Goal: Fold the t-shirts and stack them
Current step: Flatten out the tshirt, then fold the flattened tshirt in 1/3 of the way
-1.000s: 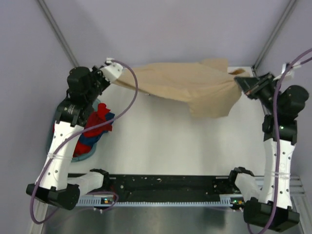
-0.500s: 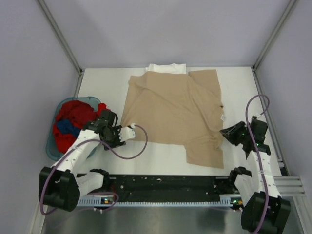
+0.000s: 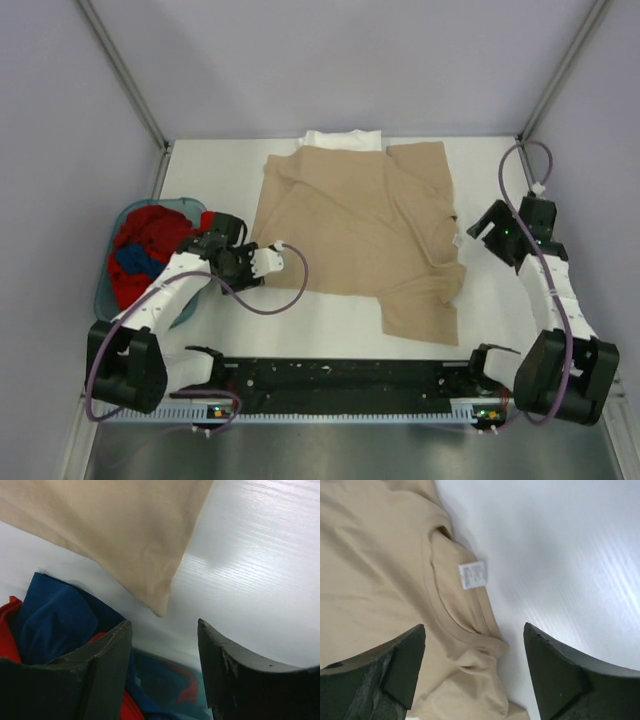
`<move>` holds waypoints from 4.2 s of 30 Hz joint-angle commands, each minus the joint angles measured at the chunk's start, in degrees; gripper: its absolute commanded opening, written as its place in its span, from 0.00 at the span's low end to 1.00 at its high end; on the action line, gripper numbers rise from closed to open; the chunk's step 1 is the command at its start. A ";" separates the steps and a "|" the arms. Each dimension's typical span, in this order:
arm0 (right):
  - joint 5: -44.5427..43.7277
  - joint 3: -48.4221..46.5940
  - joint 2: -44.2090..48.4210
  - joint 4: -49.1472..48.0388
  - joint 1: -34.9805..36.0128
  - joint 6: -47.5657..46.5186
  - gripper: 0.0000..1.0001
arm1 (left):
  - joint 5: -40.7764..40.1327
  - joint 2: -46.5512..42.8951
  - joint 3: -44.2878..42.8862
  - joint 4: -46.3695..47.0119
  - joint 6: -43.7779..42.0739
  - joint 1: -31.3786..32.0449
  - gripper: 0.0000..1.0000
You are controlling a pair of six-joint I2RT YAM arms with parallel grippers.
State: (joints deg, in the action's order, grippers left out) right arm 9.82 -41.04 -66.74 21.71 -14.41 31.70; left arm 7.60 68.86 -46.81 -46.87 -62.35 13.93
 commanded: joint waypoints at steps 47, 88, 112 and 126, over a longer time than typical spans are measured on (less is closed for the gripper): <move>-22.72 -2.09 10.56 28.29 50.45 -73.99 0.00 | -8.81 2.95 -3.72 17.69 5.74 -0.66 0.00; 10.12 -27.18 31.06 71.18 45.00 -81.19 0.00 | 6.02 -20.70 -8.32 -41.10 -3.75 -0.49 0.00; -18.18 -13.20 13.04 33.08 42.90 -94.79 0.00 | -3.63 2.32 -4.43 -13.61 10.57 -0.05 0.00; -8.44 -9.94 5.57 25.13 36.21 -104.83 0.00 | -8.81 14.37 -6.89 -5.16 15.06 0.30 0.02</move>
State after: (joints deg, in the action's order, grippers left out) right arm -2.57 -50.98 -60.38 50.35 22.57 -70.11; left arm 1.54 82.35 -51.66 -54.54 -48.49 13.91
